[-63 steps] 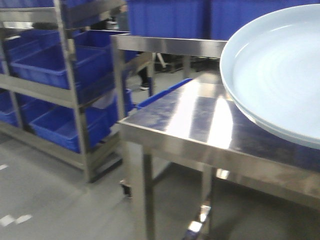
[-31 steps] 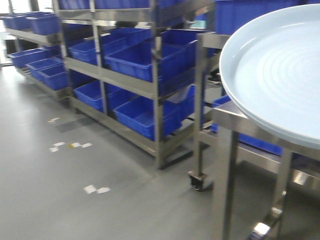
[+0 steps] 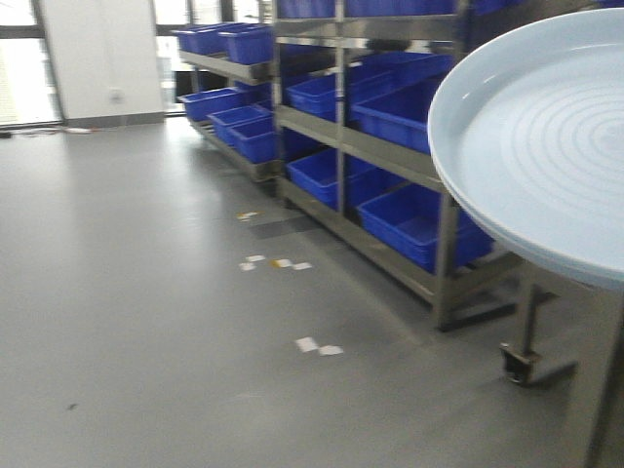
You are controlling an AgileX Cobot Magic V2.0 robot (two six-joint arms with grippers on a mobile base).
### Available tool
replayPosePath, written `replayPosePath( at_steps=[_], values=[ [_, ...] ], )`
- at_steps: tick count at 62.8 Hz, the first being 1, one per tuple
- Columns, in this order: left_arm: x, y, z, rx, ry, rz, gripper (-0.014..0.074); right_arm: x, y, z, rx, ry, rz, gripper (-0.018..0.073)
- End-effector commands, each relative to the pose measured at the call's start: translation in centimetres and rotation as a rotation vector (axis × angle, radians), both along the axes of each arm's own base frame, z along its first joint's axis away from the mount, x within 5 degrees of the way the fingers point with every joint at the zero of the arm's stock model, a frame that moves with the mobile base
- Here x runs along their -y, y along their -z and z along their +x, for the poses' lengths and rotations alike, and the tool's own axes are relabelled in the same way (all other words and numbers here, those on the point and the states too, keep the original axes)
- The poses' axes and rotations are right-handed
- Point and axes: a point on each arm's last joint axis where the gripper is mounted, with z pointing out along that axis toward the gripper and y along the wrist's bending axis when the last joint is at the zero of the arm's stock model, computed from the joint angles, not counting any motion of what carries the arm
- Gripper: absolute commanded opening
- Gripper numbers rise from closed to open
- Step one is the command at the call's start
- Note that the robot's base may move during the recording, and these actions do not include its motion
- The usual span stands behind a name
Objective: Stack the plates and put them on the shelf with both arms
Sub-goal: 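Carry the stack in the right gripper while driving across the floor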
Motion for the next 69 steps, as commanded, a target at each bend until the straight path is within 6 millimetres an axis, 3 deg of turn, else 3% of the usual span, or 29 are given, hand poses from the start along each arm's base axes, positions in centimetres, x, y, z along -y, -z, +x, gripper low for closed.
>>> replayPosePath(
  at_steps=[1,69],
  values=[
    [0.07,-1.60,0.31,0.104,0.005,-0.012,0.0091,0.15,-1.81,0.39,0.119,0.022,0.015,0.0048],
    [0.07,-1.60,0.31,0.104,0.005,-0.012,0.0091,0.15,-1.81,0.39,0.119,0.022,0.015,0.0048]
  ],
)
